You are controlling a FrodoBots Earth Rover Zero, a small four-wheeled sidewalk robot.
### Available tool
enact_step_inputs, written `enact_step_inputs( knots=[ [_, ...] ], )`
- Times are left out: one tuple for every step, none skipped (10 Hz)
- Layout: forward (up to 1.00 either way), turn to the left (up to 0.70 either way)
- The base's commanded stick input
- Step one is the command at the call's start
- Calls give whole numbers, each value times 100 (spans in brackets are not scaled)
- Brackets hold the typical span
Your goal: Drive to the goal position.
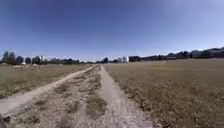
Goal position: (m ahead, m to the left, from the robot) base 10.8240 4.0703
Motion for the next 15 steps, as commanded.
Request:
enact_step_inputs(
  knots=[
    [70, 0],
    [70, 0],
    [70, 0],
    [70, 0],
    [70, 0],
    [70, 0],
    [70, 0],
    [70, 0],
    [70, 0],
    [70, 0],
    [70, 0],
    [70, 0],
    [70, 0],
    [70, 0],
    [70, 0]
  ],
)
